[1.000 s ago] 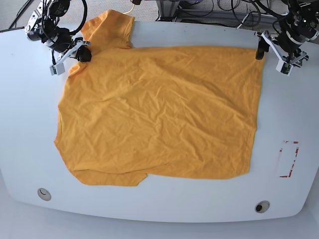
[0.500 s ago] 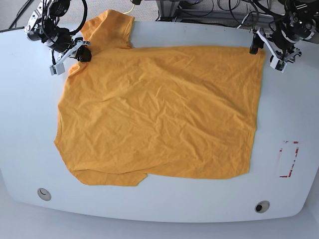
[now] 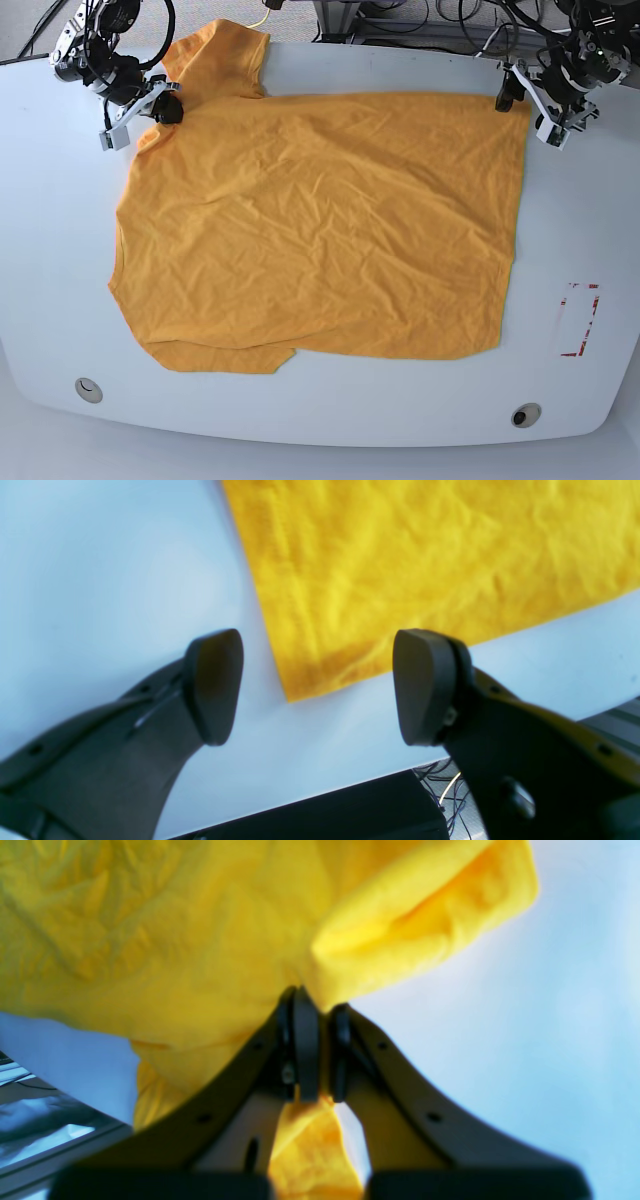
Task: Layout the t-shirt on the table in an organized manner, then fold the t-shirt properly
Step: 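Move the left gripper to the shirt's side corner and grasp it, then hold both shirt corners with both grippers, keeping the shirt taut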
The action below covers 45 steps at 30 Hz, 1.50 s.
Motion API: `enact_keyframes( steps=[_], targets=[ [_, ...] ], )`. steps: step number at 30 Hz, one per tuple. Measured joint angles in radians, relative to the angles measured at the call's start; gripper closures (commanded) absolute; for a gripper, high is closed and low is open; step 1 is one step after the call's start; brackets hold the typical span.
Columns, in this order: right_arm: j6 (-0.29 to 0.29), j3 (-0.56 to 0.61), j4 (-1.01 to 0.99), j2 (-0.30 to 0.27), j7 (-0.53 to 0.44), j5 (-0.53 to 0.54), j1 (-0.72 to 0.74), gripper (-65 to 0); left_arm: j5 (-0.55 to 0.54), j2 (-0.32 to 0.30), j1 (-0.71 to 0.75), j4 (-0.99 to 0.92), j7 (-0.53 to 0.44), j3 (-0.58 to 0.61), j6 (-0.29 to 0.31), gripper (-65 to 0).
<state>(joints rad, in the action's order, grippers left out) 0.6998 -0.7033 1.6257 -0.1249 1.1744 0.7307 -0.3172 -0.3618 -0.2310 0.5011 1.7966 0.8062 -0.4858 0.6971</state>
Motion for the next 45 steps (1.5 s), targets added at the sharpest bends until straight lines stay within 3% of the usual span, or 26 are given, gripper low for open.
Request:
enact_keyframes(
  steps=[10, 24, 34, 42, 45],
  targets=[
    [0.000, -0.002, 0.000, 0.000, 0.000, 0.000, 0.000, 0.0, 0.095, 0.003, -0.002, -0.009, 0.000, 0.026, 0.000, -43.3],
    [0.000, -0.003, 0.000, 0.000, 0.000, 0.001, 0.000, 0.0, 0.103, 0.003, -0.034, -0.066, -0.037, 0.030, 0.001, -42.8],
    [0.000, -0.003, 0.000, 0.000, 0.000, 0.001, -0.003, 0.0, 0.102, 0.003, -0.041, -0.075, -0.045, 0.031, 0.000, -25.7],
    [0.000, -0.003, 0.000, 0.000, -0.003, 0.008, -0.011, 0.0, 0.098, 0.003, -0.041, -0.075, -0.045, 0.031, 0.001, 0.0],
    [0.000, -0.003, 0.000, 0.000, -0.003, 0.008, -0.011, 0.0, 0.095, 0.003, -0.039, -0.074, -0.045, 0.032, 0.004, 0.0]
  ],
)
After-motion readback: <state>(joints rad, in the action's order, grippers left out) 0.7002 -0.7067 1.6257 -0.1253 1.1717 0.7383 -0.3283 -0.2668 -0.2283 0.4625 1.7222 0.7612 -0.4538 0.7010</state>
